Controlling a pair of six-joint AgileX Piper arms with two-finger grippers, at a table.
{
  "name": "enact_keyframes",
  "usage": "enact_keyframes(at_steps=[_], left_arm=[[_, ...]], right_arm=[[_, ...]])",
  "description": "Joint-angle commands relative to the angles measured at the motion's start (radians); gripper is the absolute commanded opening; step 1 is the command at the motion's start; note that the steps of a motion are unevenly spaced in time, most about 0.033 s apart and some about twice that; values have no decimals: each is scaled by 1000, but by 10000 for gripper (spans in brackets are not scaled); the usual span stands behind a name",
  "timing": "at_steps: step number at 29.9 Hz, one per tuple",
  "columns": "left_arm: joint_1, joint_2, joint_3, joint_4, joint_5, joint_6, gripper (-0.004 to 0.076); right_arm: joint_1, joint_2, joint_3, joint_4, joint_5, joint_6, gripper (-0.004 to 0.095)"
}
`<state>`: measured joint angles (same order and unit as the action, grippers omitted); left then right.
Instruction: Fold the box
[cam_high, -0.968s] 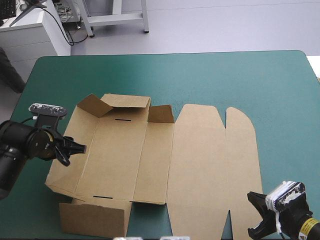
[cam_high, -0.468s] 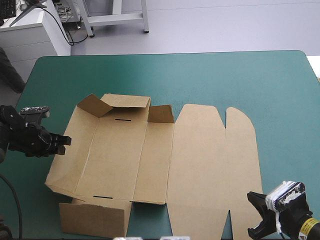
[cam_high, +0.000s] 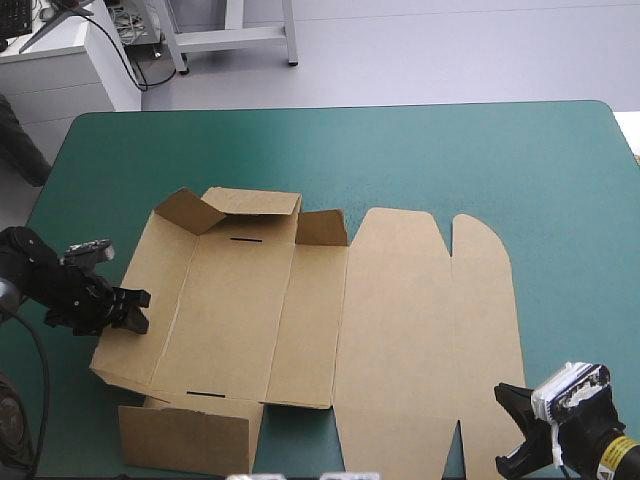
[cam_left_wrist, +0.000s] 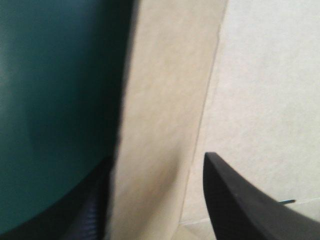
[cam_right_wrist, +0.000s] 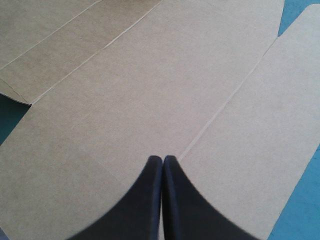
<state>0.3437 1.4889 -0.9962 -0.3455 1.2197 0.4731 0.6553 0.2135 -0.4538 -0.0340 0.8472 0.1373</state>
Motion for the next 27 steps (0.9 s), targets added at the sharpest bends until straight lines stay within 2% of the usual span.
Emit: enact_keyframes(at_steps=[1,5,7,9,12,20,27], left_arm=[[2,5,1,-142,34,63,365],[2,29,8,-169,30,73,356],[2,32,8,-169,30,73,307],[2,32,8,-168,30,76,217],[2,32,8,-161,30,89,5],[-29,28,-59,-150,37,163,-8],[-278,30,-307,-17,-28,167,-8]], right_arm=[[-4,11,-27,2,-65,-11,-17],[-4,11,-27,2,-65,-11,-17],[-4,11,-27,2,-65,-11,-17],[-4,11,-27,2,-65,-11,-17],[-4,11,-27,2,-65,-11,-17],[-4,11,-27,2,-65,-11,-17],[-4,11,-27,2,-65,-8,-17]])
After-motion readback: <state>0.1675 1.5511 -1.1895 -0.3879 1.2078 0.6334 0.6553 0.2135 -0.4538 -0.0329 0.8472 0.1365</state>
